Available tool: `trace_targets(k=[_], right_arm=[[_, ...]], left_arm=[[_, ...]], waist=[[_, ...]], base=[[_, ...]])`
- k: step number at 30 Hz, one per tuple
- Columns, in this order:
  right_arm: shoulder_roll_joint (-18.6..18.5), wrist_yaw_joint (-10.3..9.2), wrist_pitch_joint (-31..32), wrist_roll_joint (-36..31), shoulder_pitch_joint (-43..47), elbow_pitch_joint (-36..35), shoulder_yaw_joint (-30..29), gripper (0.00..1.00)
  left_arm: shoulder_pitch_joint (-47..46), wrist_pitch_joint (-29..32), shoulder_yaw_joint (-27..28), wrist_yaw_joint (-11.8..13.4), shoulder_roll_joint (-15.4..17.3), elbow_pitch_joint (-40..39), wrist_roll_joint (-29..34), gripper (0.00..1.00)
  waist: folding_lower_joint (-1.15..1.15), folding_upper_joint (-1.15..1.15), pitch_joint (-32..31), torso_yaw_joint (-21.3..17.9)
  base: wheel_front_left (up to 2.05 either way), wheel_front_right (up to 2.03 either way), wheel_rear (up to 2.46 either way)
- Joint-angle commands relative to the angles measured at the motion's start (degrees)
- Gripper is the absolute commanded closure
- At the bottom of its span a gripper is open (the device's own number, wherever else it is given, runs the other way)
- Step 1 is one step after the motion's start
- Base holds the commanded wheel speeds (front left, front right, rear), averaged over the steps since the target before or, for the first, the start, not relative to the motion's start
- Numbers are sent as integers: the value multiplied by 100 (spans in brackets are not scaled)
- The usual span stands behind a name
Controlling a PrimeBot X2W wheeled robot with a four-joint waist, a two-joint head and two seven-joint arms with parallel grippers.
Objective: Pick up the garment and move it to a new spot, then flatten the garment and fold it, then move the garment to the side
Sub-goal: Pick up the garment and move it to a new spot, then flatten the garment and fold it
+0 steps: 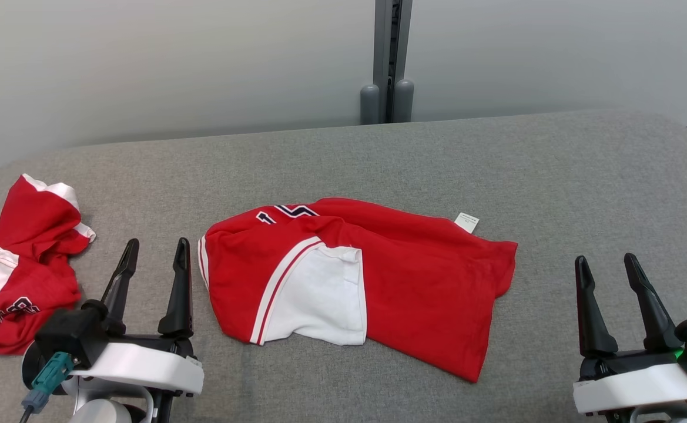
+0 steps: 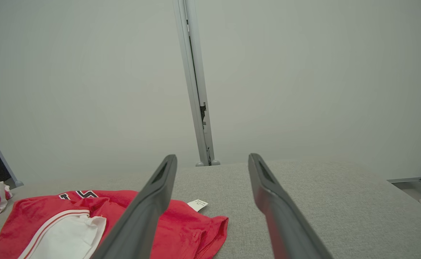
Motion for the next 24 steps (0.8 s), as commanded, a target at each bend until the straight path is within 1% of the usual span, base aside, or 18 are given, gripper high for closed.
trace_targets(k=[1,7,10,19,24], right_arm=[[-38,11,15,-7,17,-37,-13,0],[-60,11,53,45,-10,-35,-22,0],[-120,11,182,52,-105,31,-31,0],[-554,12,1876,482,-1015,811,116,0],[-751,11,2655,670,-1548,1277,-66,0]], left_arm=[[4,-32,7,4,-1,-12,24,0],[-12,-43,-12,1,-24,-8,9,0],[-33,-22,-36,-5,-30,-31,2,0],[-266,106,-169,-87,-40,-134,8,0],[-415,125,-217,-143,-68,-62,-3,0]], waist=[[0,0,-4,2],[0,0,-19,16],[0,0,-10,39],[0,0,305,365],[0,0,523,628]], base=[[0,0,0],[0,0,0],[0,0,0],[0,0,0],[0,0,0]])
